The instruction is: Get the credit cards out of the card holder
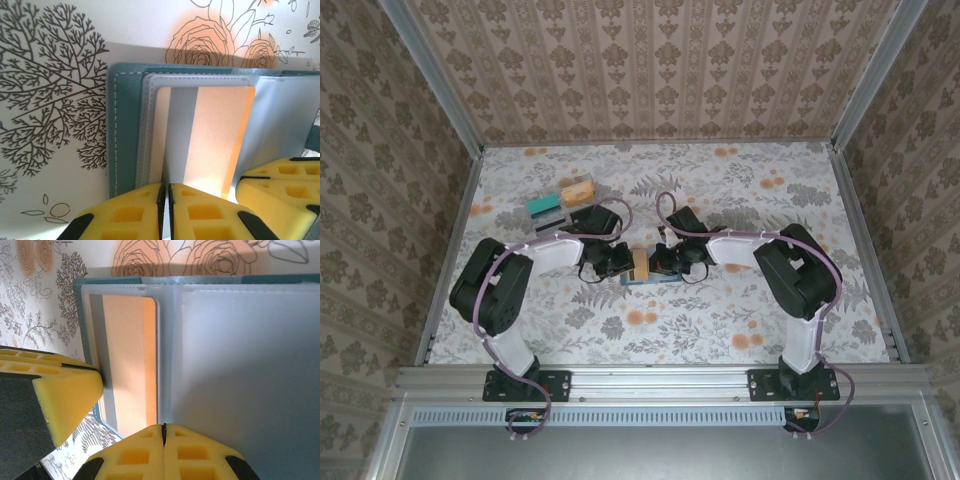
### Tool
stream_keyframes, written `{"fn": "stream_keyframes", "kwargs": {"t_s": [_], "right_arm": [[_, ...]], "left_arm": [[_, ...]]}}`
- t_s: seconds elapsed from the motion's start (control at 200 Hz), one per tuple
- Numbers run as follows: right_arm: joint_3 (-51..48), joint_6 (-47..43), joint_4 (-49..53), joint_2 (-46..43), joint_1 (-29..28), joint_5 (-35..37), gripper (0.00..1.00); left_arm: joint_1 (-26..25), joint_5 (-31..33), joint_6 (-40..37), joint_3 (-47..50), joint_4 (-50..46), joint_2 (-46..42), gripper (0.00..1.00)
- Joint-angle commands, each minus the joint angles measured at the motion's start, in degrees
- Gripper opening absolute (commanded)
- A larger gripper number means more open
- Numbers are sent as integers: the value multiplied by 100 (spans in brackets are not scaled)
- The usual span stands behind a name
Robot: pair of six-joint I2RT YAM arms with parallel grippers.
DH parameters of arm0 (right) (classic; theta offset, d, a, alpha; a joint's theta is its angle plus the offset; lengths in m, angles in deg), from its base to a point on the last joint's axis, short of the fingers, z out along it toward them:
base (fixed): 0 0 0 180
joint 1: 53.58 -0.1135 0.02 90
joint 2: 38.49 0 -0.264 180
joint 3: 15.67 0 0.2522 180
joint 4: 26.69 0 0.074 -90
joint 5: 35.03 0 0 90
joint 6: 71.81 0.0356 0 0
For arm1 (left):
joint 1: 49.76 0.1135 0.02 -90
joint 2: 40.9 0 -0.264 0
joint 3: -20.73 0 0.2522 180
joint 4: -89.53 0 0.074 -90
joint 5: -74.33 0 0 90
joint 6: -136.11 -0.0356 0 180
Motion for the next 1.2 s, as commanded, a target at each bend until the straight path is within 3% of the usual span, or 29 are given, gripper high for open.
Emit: {"fn": "stream_keyframes", "kwargs": {"t_s": [0.0, 0.215, 0.495, 1.195], "right_arm": [[-134, 27, -71, -183, 79, 32, 1], [-22, 98, -141, -117, 75, -301, 9], [298, 66, 146, 39, 54, -307, 27], [664, -52, 618, 485, 19, -118, 22]], "left_arm": [[-39, 73, -153, 73, -336, -164, 15], [16, -182, -134, 19, -75, -418, 15], [135, 100, -100, 2, -290, -209, 10], [147, 110, -72, -22, -379, 291, 6]]}}
